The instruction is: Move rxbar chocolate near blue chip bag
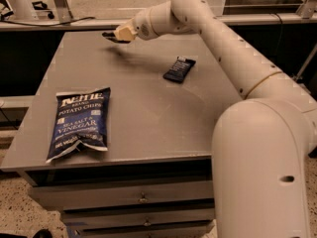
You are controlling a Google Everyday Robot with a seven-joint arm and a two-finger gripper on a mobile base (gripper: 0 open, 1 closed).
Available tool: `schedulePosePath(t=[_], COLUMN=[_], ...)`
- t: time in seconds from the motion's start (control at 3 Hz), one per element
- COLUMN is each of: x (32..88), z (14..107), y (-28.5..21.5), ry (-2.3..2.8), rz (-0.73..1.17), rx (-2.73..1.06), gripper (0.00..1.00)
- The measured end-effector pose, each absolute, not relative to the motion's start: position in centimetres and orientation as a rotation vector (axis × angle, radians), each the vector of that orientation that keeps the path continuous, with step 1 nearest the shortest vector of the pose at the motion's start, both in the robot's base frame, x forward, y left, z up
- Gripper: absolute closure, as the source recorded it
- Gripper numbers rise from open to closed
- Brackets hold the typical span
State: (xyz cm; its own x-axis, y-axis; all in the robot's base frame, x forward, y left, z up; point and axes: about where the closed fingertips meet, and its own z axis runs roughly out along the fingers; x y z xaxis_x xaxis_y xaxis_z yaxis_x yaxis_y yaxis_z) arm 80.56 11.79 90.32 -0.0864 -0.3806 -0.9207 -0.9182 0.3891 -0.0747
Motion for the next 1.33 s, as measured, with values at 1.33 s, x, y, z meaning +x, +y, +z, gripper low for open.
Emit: schedulePosePath(t=[1.33], x=[73.7], z=[91.6], y=[10.0], ry=[1.518], rz=[0.554], rx=[-1.417], gripper=[1.00])
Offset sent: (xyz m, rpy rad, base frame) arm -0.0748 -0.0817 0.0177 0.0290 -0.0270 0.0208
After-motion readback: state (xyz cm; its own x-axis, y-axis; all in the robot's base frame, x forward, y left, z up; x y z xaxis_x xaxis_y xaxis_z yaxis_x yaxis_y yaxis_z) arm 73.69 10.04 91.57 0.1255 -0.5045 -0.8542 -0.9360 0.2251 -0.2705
